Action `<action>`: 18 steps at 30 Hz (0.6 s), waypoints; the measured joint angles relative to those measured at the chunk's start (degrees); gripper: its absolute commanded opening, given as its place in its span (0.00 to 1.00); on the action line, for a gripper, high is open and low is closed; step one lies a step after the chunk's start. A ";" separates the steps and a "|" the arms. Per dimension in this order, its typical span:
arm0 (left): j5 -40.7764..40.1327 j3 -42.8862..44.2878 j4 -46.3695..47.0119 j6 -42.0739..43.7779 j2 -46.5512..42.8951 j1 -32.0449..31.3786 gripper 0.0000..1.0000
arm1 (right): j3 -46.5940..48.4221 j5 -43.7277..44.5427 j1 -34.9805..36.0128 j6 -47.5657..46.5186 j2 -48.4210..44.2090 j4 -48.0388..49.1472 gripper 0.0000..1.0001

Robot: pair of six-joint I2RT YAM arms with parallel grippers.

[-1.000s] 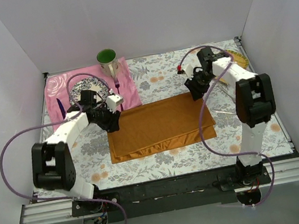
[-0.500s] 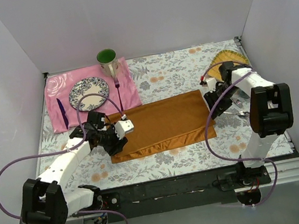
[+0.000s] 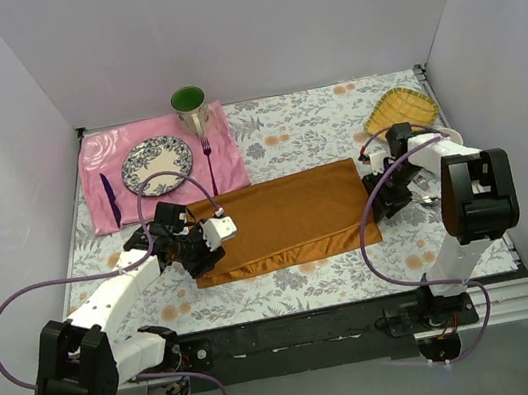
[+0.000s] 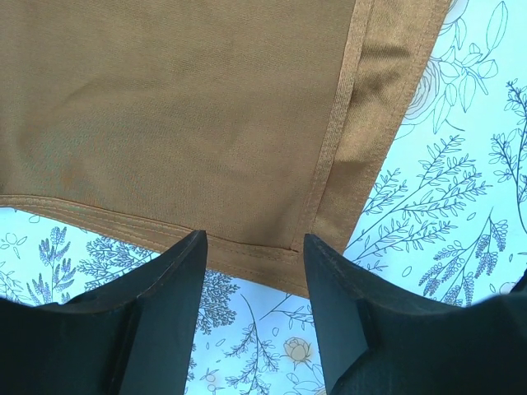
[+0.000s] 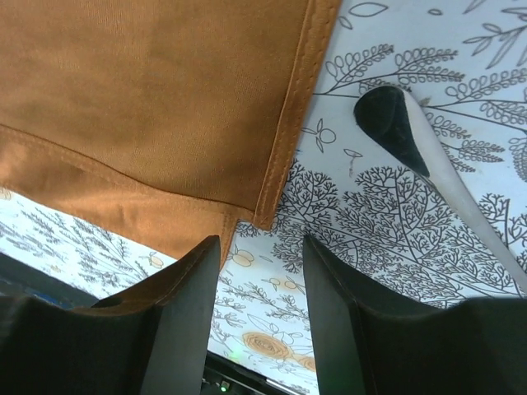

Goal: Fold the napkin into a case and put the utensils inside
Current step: Fold and flatten the napkin at the center of the board.

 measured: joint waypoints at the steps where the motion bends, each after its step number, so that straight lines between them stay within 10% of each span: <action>1: -0.07 0.00 0.00 0.02 0.00 0.00 0.50 | -0.33 0.15 0.00 0.61 -0.33 0.42 0.51; 18: -1.38 -0.22 2.12 -0.42 -0.37 0.00 0.49 | -5.03 6.38 4.61 6.88 -4.92 8.44 0.37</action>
